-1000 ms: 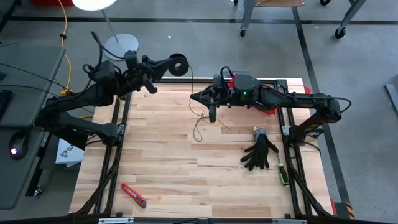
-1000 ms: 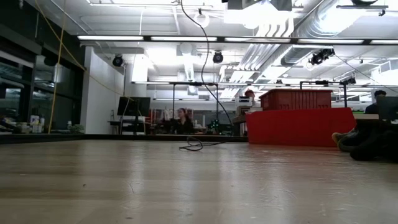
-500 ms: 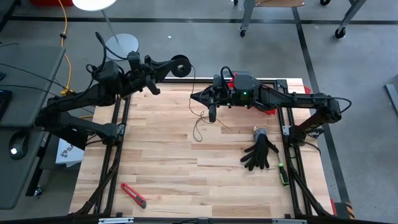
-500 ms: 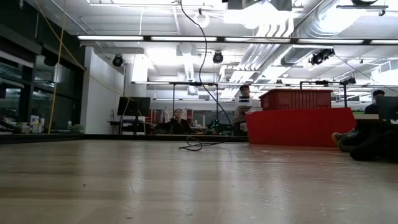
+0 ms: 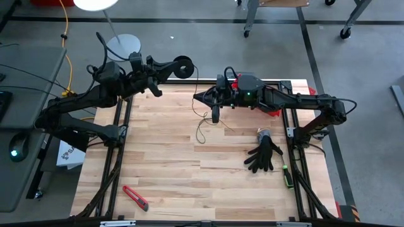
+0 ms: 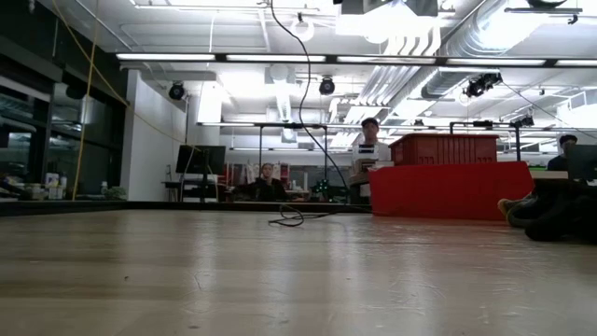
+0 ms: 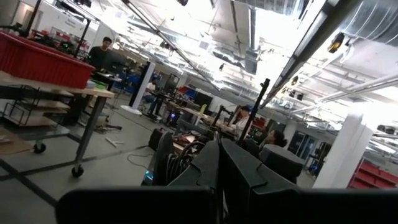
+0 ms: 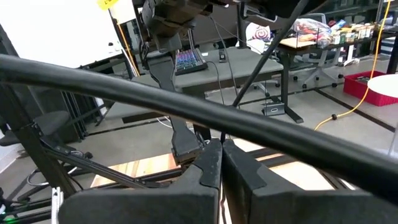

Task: Coil cords
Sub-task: Coil the black wire on the spool

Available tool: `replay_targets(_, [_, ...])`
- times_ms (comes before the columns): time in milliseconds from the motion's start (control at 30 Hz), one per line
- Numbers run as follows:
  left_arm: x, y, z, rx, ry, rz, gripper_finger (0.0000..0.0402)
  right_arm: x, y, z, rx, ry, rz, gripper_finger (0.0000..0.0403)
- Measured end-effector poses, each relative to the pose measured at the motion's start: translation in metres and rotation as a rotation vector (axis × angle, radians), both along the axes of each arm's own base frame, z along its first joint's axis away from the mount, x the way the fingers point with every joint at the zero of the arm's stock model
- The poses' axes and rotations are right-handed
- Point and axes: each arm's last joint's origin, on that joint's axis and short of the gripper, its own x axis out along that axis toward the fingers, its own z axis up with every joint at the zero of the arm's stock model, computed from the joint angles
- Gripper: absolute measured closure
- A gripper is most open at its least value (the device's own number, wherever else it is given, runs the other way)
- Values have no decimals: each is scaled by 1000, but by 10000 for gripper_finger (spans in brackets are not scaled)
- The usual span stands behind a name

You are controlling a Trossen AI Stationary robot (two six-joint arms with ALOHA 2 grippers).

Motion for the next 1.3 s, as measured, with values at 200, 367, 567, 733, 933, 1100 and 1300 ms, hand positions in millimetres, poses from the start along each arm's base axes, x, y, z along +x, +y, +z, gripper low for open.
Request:
replay_targets(200, [0,0,0,2,5,-9,399,0,-1,0,-11,1,-15,403])
replay_targets(367, [1,-1,-1,28,17,-42,399,0,-1,0,-28,4,-27,403])
replay_targets(567, [1,-1,-1,24,14,-54,399,0,-1,0,-28,4,-27,403])
replay_targets(733, [1,-2,-1,24,14,-55,399,0,-1,0,-50,6,-25,403])
replay_targets(933, [1,-1,-2,21,30,-55,399,0,-1,0,-47,5,-26,403])
replay_targets(1100, [2,-1,-3,17,40,-55,399,0,-1,0,-45,5,-26,403])
replay_targets(1300, [1,-1,-3,11,37,-57,399,0,-1,0,-36,4,-26,403])
